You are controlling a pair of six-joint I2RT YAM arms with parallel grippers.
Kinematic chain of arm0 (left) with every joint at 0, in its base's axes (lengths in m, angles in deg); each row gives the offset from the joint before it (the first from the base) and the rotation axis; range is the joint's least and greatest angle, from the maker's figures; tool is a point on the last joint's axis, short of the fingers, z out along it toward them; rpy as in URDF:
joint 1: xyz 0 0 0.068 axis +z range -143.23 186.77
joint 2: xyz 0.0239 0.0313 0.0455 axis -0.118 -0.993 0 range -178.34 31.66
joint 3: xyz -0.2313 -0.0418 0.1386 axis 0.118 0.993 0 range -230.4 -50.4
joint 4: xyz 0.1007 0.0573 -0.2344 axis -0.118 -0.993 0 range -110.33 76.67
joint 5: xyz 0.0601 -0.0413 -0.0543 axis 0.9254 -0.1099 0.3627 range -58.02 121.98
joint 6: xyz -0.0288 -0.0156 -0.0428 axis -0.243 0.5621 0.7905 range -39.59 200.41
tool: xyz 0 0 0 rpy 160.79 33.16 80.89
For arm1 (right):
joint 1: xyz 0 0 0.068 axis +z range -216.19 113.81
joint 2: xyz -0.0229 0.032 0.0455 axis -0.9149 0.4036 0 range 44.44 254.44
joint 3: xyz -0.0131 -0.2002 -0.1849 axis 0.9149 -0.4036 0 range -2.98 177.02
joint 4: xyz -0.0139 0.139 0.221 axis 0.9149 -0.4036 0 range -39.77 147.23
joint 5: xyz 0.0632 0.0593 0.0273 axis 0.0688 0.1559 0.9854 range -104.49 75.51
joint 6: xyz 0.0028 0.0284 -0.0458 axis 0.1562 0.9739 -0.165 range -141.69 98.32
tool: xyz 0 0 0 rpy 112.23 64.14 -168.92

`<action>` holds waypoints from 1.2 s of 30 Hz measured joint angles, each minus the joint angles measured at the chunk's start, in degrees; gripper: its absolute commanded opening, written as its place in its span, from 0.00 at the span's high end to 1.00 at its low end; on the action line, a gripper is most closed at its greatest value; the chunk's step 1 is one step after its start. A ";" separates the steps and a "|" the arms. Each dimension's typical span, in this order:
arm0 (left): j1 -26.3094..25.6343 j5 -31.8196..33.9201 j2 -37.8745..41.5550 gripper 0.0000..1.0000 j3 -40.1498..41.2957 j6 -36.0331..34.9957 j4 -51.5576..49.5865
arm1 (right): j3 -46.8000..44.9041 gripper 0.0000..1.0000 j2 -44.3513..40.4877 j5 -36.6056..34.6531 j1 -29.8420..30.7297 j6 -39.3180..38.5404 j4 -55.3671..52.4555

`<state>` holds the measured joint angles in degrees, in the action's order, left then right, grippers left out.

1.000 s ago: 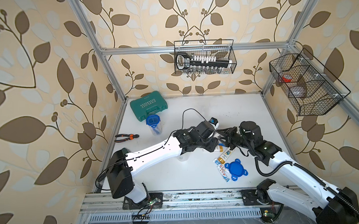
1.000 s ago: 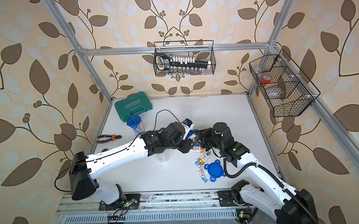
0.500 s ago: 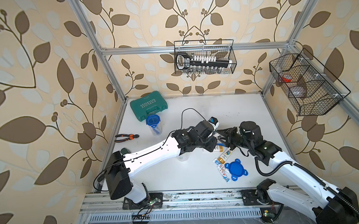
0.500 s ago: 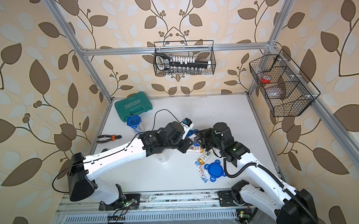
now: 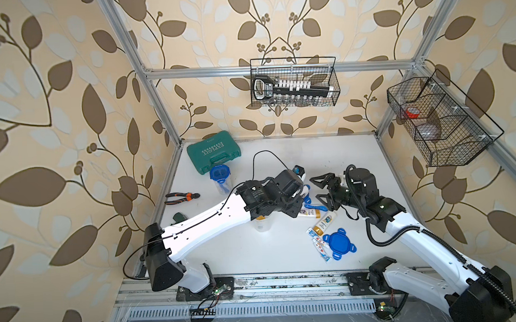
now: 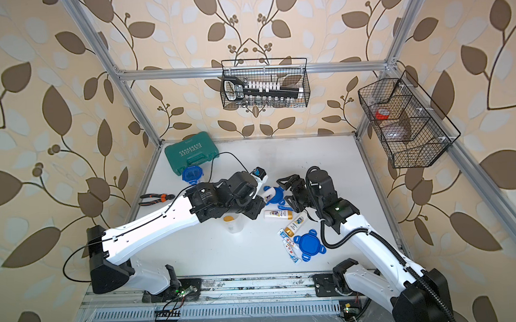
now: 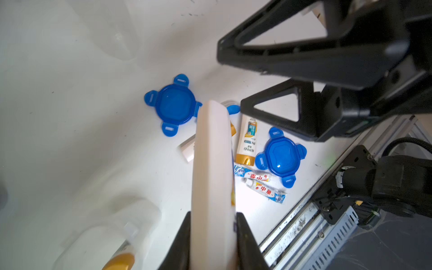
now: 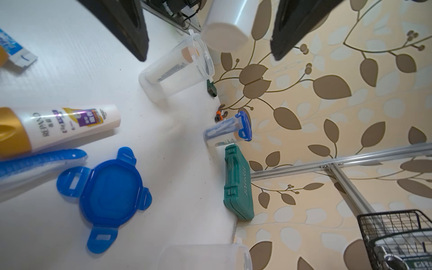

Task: Pack away toiletry kits
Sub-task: Pick up the toiletry item from the center of the board, then place the toiletry item into the container.

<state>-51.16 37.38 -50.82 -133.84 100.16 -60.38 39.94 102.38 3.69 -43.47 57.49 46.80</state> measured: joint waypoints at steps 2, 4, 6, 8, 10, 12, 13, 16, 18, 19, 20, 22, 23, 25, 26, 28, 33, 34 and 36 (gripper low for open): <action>0.00 1.11 2.16 1.00 -1.68 1.18 -5.07 | 0.11 0.13 -0.61 0.28 -0.85 -5.16 0.31; 0.24 1.84 3.15 1.00 -4.04 1.92 -9.62 | 1.42 0.12 -0.55 0.37 -1.20 -11.98 -1.07; 0.35 2.64 3.34 1.00 -7.10 2.82 -14.40 | 4.09 0.12 -0.17 0.26 -0.85 -20.52 -2.97; 1.18 2.51 3.23 1.00 -9.70 3.43 -18.71 | 6.67 0.12 -0.17 0.07 0.04 -28.85 -4.07; 2.40 2.32 3.10 1.00 -11.76 4.09 -22.88 | 8.68 0.12 -0.31 -0.44 1.51 -37.31 -4.76; 4.15 1.84 2.36 1.00 -13.90 4.61 -27.63 | 9.73 0.12 -0.52 -1.40 2.99 -44.35 -5.86; 4.81 1.40 1.90 1.00 -14.67 4.72 -29.35 | 9.94 0.12 -0.55 -1.81 3.52 -46.95 -6.38; 6.38 0.50 -0.63 1.00 -16.39 4.94 -34.36 | 9.97 0.13 -0.55 -3.04 4.61 -53.02 -7.87; 7.13 -0.15 -2.56 1.00 -16.50 4.96 -36.72 | 9.27 0.14 -1.07 -4.11 5.33 -55.52 -7.87; 7.45 -0.50 -3.50 1.00 -16.50 4.98 -37.73 | 8.81 0.14 -1.49 -4.70 5.86 -56.26 -7.82; 7.76 -0.68 -4.50 1.00 -16.52 4.98 -38.77 | 8.09 0.14 -2.19 -5.55 6.67 -57.18 -7.80; 7.80 -0.79 -6.21 1.00 -16.57 5.14 -39.54 | 6.73 0.14 -3.48 -6.88 8.15 -58.51 -7.78; 7.80 -0.79 -6.97 1.00 -16.63 5.18 -39.67 | 5.90 0.15 -4.20 -7.39 8.83 -59.14 -7.69; 8.13 -0.76 -8.09 1.00 -16.65 5.31 -39.71 | 4.66 0.15 -5.11 -7.63 9.40 -59.84 -7.39; 8.15 -0.76 -8.70 1.00 -16.68 5.33 -39.76 | 4.26 0.16 -5.44 -7.61 9.44 -60.06 -7.32; 8.15 -0.63 -10.12 1.00 -17.27 5.38 -39.76 | 3.96 0.16 -5.66 -7.58 9.42 -60.24 -6.93; 8.26 0.90 -13.88 1.00 -18.21 5.40 -39.76 | 3.76 0.15 -6.84 -7.67 9.44 -60.19 -5.97; 8.50 0.96 -14.27 1.00 -18.21 5.40 -39.78 | 3.67 0.15 -7.21 -7.69 9.42 -60.17 -5.84; 8.55 1.14 -14.91 1.00 -18.21 5.40 -39.78 | 3.63 0.15 -7.89 -7.72 9.44 -60.17 -5.88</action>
<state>-42.61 38.52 -65.72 -152.05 105.55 -100.16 43.57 94.49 -4.03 -34.03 -2.68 40.92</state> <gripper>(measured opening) 0.245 0.846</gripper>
